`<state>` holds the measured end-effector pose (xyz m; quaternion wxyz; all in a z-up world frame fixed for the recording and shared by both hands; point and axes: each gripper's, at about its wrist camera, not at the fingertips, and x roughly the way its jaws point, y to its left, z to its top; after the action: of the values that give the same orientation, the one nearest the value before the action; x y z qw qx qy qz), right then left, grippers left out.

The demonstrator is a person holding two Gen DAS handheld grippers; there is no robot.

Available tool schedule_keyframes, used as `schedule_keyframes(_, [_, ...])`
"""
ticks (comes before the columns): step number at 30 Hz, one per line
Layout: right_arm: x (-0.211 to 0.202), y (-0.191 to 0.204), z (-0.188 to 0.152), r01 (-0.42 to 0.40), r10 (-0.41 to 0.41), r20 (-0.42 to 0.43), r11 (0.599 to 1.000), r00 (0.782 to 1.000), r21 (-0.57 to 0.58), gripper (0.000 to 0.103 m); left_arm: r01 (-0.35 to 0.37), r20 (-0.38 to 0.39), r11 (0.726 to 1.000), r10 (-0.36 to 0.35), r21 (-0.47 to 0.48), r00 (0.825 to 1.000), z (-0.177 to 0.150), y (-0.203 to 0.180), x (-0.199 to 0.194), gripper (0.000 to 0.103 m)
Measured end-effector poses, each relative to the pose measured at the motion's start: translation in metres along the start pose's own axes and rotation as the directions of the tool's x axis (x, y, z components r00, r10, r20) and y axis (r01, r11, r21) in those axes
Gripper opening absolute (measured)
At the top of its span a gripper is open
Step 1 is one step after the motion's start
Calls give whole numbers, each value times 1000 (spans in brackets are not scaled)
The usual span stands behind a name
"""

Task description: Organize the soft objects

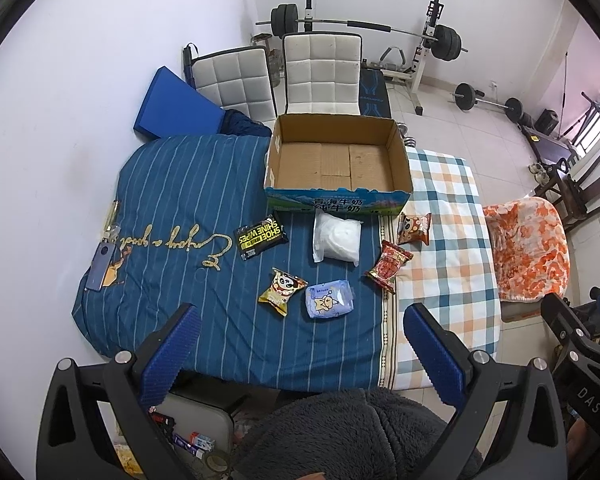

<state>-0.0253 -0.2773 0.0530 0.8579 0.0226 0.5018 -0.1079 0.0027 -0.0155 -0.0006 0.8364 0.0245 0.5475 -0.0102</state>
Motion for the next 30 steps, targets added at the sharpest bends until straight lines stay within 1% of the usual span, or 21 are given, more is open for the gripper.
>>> schedule_keyframes(30, [-3,2,1,2,-2,9,1000,1000,-9,103,3,5,1000,-3,-10,1000,0,4,-6,103])
